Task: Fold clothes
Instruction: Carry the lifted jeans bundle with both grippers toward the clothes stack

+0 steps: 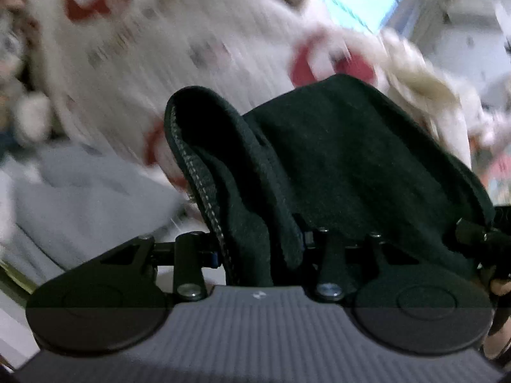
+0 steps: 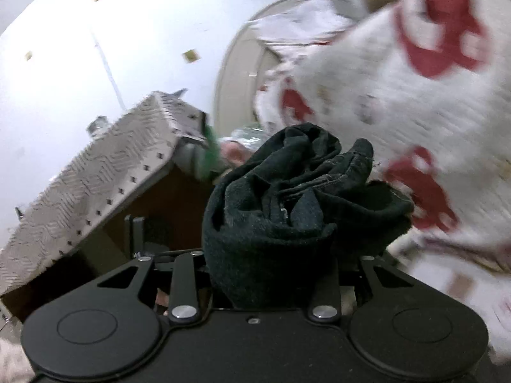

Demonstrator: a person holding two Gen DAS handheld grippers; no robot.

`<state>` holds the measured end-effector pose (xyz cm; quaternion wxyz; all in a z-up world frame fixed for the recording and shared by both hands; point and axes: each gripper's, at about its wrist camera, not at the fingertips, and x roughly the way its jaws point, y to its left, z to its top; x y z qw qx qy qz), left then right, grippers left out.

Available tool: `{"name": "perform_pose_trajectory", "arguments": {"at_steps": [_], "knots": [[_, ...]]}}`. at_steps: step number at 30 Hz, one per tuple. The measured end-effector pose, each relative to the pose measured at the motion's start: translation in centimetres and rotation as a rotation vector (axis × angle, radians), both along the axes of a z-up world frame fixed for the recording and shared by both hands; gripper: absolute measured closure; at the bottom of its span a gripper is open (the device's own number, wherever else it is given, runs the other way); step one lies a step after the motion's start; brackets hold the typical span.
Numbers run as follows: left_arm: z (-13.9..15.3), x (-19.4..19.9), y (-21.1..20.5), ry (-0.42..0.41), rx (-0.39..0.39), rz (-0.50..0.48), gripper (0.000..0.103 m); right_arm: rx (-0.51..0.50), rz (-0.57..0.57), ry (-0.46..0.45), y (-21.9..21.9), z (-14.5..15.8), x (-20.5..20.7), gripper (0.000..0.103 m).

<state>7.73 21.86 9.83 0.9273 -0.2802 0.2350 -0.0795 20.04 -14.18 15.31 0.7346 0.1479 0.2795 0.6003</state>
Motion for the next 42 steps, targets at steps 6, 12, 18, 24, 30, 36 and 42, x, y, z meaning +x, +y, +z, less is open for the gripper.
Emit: {"name": "perform_pose_trajectory", "arguments": {"at_steps": [6, 12, 18, 24, 30, 36, 42], "knots": [[2.2, -2.3, 9.0, -0.016, -0.046, 0.248, 0.065, 0.052, 0.174, 0.105, 12.2, 2.6, 6.1, 0.061], [-1.7, -3.5, 13.9, 0.02, -0.089, 0.405, 0.064, 0.033, 0.246, 0.262, 20.9, -2.8, 13.2, 0.057], [-15.0, 2.2, 12.4, 0.25, -0.156, 0.438, 0.064, -0.04, 0.031, 0.401, 20.3, -15.5, 16.9, 0.046], [-16.3, 2.0, 12.2, 0.132, -0.122, 0.397, 0.062, -0.025, -0.144, 0.485, 17.7, -24.5, 17.4, 0.045], [-15.1, 1.6, 11.3, 0.113, -0.034, 0.366, 0.065, -0.107, -0.193, -0.076, 20.3, -18.0, 12.3, 0.054], [-15.7, 2.1, 11.8, 0.123, -0.139, 0.404, 0.063, -0.289, -0.26, 0.026, 23.0, -16.6, 16.2, 0.044], [-13.8, 1.3, 8.4, 0.111, 0.232, 0.432, 0.041, -0.206, -0.362, 0.322, 18.4, -22.7, 17.5, 0.038]]}}
